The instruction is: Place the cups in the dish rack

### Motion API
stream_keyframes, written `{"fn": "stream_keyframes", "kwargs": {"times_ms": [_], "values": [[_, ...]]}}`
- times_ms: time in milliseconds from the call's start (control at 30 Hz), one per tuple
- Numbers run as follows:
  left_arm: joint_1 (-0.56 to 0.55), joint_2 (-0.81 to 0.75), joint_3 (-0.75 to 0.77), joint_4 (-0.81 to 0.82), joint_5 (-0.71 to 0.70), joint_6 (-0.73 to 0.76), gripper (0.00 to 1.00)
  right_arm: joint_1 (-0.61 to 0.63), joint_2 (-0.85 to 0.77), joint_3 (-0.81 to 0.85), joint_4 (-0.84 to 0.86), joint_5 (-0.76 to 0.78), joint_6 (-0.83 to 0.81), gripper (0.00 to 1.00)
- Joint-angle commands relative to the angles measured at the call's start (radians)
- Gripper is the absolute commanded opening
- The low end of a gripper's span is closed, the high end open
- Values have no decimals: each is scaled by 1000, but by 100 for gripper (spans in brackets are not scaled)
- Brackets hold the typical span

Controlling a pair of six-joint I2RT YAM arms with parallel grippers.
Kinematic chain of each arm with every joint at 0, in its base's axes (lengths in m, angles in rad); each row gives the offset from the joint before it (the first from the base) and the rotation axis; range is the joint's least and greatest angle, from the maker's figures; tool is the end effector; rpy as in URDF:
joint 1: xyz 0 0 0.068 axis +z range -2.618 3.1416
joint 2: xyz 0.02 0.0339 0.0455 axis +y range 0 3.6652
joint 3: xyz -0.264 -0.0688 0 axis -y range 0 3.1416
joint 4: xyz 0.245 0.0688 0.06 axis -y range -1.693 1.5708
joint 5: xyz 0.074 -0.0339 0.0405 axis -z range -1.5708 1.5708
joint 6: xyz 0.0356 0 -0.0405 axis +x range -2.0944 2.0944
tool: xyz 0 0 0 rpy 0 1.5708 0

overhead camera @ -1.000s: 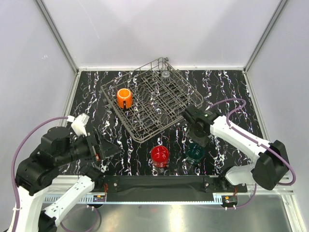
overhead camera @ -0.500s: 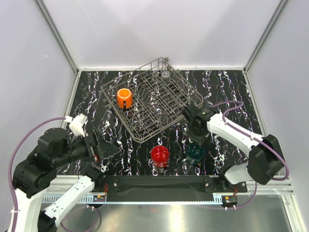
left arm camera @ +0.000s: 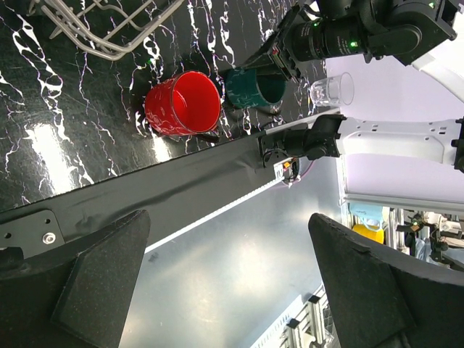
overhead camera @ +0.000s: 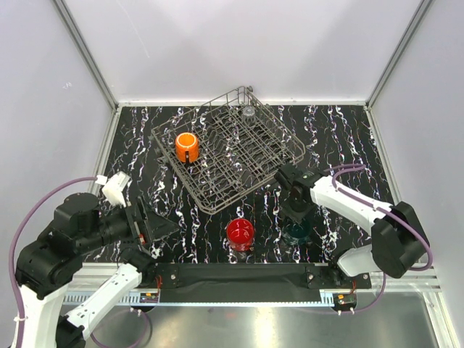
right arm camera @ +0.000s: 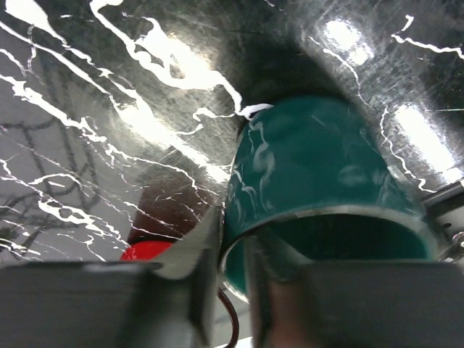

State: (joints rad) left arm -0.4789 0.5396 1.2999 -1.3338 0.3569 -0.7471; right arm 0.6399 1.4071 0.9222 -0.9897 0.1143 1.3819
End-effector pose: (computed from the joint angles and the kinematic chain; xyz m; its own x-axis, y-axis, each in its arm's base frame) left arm 0.0119 -0.0202 0.4032 -0.8237 -0.2897 -0.4875 0.1806 0.6808 -0.7099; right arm 0.1887 0.1354 0.2040 -0.7240 0.6776 -0.1295 0.6745 0.7347 0.0730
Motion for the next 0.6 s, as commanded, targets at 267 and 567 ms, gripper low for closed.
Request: {"fn": "stream_keyframes", "kwargs": {"times_ms": [267,567], "values": [[-3,31,18,139,103,11,99,-6,-163,69,-102,102,-32,0],[-3,72,-2,411,168,-44,99,-9,-359,271,-8,24,-269,0]]}}
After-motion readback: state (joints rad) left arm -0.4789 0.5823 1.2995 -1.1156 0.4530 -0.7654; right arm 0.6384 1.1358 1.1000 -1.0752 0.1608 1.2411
